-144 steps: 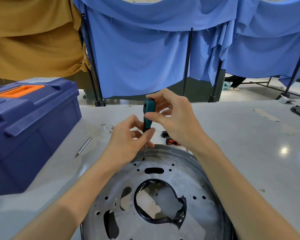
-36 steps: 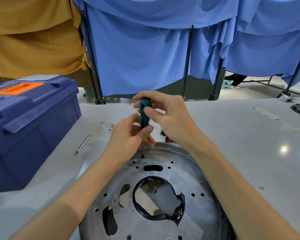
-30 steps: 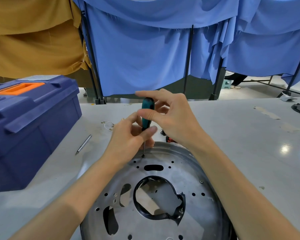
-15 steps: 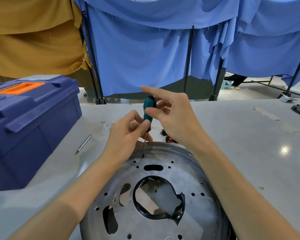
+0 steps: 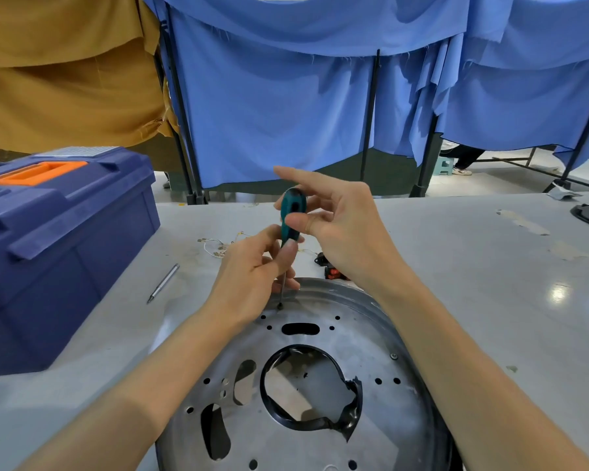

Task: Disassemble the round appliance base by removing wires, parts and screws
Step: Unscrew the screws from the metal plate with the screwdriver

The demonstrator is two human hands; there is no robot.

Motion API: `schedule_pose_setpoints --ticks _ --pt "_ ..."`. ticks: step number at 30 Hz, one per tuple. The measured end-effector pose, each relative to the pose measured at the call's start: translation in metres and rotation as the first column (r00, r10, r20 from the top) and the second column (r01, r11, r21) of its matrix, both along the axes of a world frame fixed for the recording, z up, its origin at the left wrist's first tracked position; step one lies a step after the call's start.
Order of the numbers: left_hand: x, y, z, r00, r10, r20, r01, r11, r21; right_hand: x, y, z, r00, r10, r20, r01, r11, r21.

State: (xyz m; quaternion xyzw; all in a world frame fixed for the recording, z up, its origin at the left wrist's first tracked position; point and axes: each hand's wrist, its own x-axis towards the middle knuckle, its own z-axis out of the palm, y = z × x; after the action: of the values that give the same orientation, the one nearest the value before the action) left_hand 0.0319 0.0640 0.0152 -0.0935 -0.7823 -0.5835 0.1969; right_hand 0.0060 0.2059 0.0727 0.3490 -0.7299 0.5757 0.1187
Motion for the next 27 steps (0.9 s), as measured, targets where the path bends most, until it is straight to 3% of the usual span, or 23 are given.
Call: schedule_pose_setpoints --ticks 6,10,14,18,27 --pt "-0.0013 -0.0046 0.0012 0.999 -0.041 0.023 0.041 0.999 0.005 -0.0007 -0.0013 -0.0017 0.999 0.029 0.036 -0.029 1.000 -0.005" --pt "-0.0034 -0.0049 -0.0005 0.999 -0.008 0.036 0.008 1.000 -0.010 -0.0008 -0.0014 -0.0013 0.999 -0.035 -0.031 0.036 0.998 0.054" --pt "0.0000 -0.0046 0.0023 1.000 -0.004 0.005 0.003 0.998 0.061 0.0003 -0.0009 0.0012 0.999 -0.034 -0.032 0.036 0.998 0.058" --pt "0.0023 -0.0011 0.0027 0.999 -0.052 0.002 0.052 0.998 -0.022 -0.0005 0.0002 0.0017 1.000 -0.007 -0.012 0.008 0.998 0.056" --pt "0.0022 -0.0008 0.0043 0.998 0.056 0.022 -0.055 0.997 -0.048 0.0008 -0.0013 0.0001 0.999 -0.024 -0.045 0.027 0.997 0.067"
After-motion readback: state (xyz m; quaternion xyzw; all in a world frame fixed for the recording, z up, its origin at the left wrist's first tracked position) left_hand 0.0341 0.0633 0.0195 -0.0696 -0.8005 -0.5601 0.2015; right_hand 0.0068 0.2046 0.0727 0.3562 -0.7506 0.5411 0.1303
